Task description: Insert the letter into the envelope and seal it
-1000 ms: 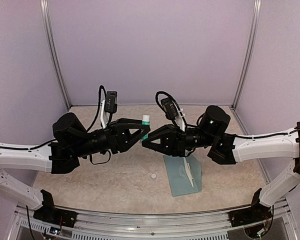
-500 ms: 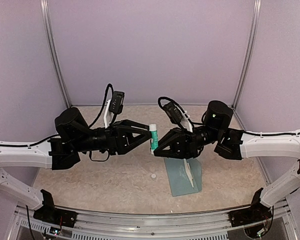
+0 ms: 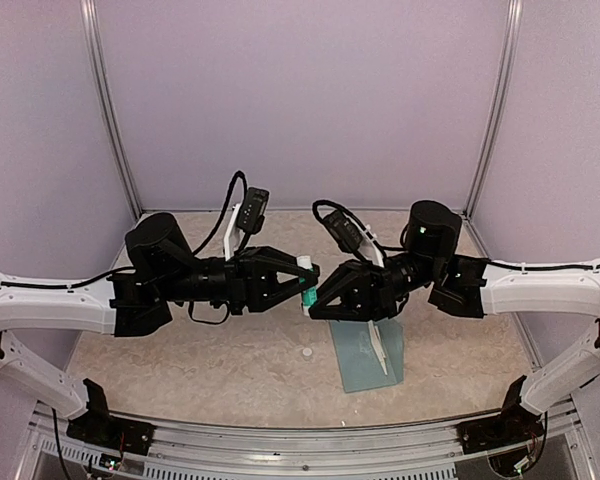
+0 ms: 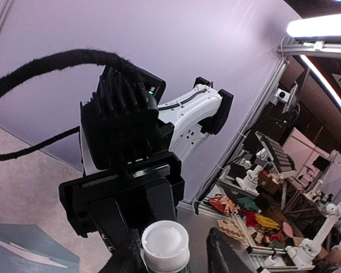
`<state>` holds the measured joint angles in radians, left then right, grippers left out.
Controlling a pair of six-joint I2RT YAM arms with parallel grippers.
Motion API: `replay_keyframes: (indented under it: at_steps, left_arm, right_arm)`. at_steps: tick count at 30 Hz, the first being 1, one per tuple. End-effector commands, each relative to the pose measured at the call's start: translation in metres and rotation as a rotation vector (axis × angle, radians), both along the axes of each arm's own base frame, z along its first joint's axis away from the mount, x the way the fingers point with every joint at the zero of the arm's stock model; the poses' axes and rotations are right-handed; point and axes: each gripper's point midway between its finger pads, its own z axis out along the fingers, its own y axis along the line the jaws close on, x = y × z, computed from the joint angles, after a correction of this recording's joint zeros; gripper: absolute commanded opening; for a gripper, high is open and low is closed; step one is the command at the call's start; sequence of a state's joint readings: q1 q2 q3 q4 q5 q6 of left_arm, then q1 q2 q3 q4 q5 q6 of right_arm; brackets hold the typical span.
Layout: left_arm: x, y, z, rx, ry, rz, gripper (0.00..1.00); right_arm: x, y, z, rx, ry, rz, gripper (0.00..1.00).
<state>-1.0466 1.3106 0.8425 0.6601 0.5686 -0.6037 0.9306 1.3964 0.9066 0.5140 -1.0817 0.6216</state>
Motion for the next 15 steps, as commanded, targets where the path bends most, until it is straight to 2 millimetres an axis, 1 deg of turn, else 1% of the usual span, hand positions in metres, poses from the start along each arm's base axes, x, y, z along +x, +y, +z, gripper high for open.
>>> replay_keyframes:
  at_steps: [1,3,4,5,8,9,10,12,13,15]
  left_arm:
    - [-0.005,-0.004,0.011,-0.019,-0.02,-0.02,0.26]
    - [-0.004,-0.004,0.011,-0.021,-0.022,-0.018,0.16]
    - [-0.004,-0.005,0.009,-0.018,-0.02,-0.015,0.12]
    - [-0.002,-0.005,0.008,-0.013,-0.018,-0.009,0.11]
    - [0.008,-0.005,0.002,0.005,-0.004,0.054,0.1]
    - [0.016,-0.005,-0.002,0.025,0.01,0.099,0.09]
    - [0.027,-0.005,-0.006,0.045,0.027,0.161,0.09]
    - [0.052,0.0,-0.013,0.087,0.072,0.308,0.09]
    - [0.065,0.004,-0.017,0.103,0.104,0.383,0.09]
    - [0.084,0.011,-0.027,0.126,0.17,0.494,0.09]
  right_arm:
    - [0.004,-0.004,0.014,0.019,-0.037,-0.028,0.02]
    - [0.007,-0.005,0.013,0.01,-0.037,-0.052,0.04]
    - [0.009,-0.006,0.013,0.008,-0.036,-0.064,0.07]
    - [0.012,-0.007,0.013,0.006,-0.036,-0.083,0.14]
    - [0.029,-0.011,0.013,-0.014,-0.056,-0.202,0.51]
    - [0.038,-0.012,0.011,-0.036,-0.068,-0.268,0.6]
    - [0.049,-0.013,0.007,-0.065,-0.081,-0.345,0.65]
    - [0.069,-0.018,-0.003,-0.126,-0.11,-0.501,0.7]
    - [0.076,-0.021,-0.01,-0.163,-0.124,-0.564,0.7]
    - [0.084,-0.024,-0.017,-0.209,-0.156,-0.66,0.7]
